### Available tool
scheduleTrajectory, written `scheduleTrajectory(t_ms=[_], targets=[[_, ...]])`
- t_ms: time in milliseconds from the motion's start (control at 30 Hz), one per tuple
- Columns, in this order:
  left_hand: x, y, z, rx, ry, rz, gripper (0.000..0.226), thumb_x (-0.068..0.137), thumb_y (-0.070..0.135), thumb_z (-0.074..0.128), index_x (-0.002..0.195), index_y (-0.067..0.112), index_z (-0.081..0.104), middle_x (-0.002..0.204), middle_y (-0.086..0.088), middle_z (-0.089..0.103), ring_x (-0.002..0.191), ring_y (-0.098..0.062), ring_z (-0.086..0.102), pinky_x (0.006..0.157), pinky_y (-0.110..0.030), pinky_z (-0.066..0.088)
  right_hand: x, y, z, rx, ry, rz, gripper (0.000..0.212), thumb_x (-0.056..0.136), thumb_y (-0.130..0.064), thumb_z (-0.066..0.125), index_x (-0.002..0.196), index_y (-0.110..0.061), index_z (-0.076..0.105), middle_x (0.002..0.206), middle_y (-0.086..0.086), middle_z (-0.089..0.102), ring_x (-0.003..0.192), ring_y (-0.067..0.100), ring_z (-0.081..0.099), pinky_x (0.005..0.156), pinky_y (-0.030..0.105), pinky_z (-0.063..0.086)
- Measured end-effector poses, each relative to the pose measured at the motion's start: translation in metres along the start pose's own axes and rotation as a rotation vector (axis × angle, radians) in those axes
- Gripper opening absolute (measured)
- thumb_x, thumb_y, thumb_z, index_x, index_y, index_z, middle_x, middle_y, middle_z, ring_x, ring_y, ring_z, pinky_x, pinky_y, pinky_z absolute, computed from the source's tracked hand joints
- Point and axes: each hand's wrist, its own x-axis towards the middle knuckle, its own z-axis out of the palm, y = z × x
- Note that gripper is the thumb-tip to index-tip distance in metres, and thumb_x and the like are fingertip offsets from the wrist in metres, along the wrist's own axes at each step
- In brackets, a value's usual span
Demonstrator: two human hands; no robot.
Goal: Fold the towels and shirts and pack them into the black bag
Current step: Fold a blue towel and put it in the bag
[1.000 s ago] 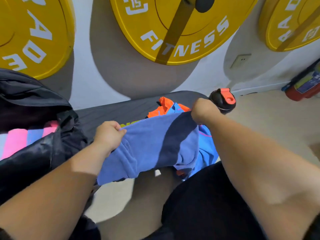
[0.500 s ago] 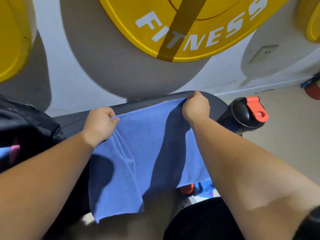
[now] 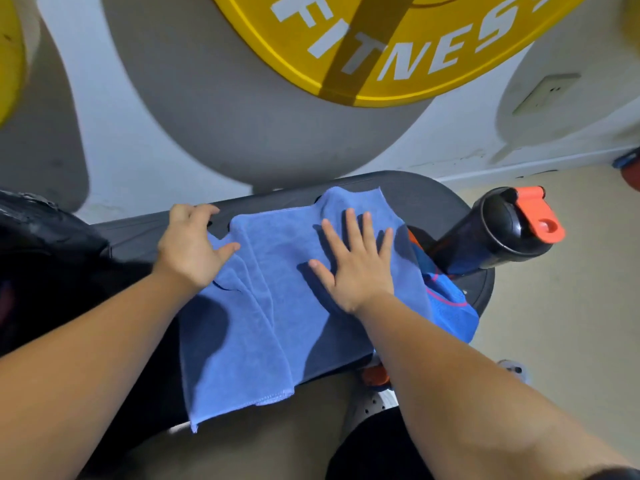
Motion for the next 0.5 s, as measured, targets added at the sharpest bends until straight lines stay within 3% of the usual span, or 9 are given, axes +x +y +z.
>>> scheduleTrajectory(t_ms=[67,167,300,400,500], targets=[[-0.020,-0.009,0.003,0.023,0.001,-0.035,0.073,0.075,0.034,0.083,0.137,0.014,0.050,0.134,-0.012,0.042,0.110,-0.035,0.056,0.100,-0.044,0.045,0.002,0.006,0.002,-0.050,-0.097,-0.024,0.078,0.088,-0.079,0.008,0.157,-0.043,0.001,0.166,-0.001,-0.013,0.151,0.028,-0.019,0.116,0.062,-0.012],[-0.058,-0.023,0.012,0.002,0.021,-0.083,0.081,0.069,0.034,0.086,0.138,0.012,0.049,0.125,-0.014,0.050,0.110,-0.039,0.055,0.090,-0.050,0.049,0.004,0.022,0.003,-0.067,-0.178,0.001,0.079,0.087,-0.080,0.006,0.156,-0.042,-0.004,0.166,-0.001,-0.014,0.152,0.026,-0.019,0.117,0.062,-0.010],[-0.104,-0.024,0.019,0.017,-0.038,-0.117,0.099,0.070,0.040,0.086,0.150,0.016,0.033,0.139,-0.013,0.047,0.124,-0.038,0.049,0.093,-0.049,0.047,0.005,0.016,-0.013,-0.038,-0.112,-0.004,0.077,0.090,-0.077,0.008,0.157,-0.040,-0.003,0.167,0.004,-0.010,0.152,0.029,-0.014,0.119,0.059,-0.005],[-0.127,-0.025,0.020,0.004,-0.091,-0.153,0.104,0.071,0.048,0.082,0.153,0.022,0.023,0.142,-0.008,0.045,0.126,-0.036,0.048,0.095,-0.049,0.048,0.002,-0.020,-0.027,0.097,-0.064,-0.083,0.070,0.095,-0.068,0.024,0.157,-0.036,0.015,0.167,0.003,0.004,0.154,0.026,-0.004,0.122,0.051,0.005],[-0.142,-0.029,0.024,0.067,-0.148,-0.167,0.087,0.072,0.051,0.079,0.143,0.019,0.040,0.133,-0.007,0.053,0.119,-0.033,0.051,0.095,-0.045,0.048,-0.008,-0.064,-0.038,0.238,-0.122,-0.261,0.057,0.097,-0.054,0.045,0.148,-0.031,0.039,0.157,0.002,0.030,0.145,0.029,0.024,0.115,0.047,0.027]])
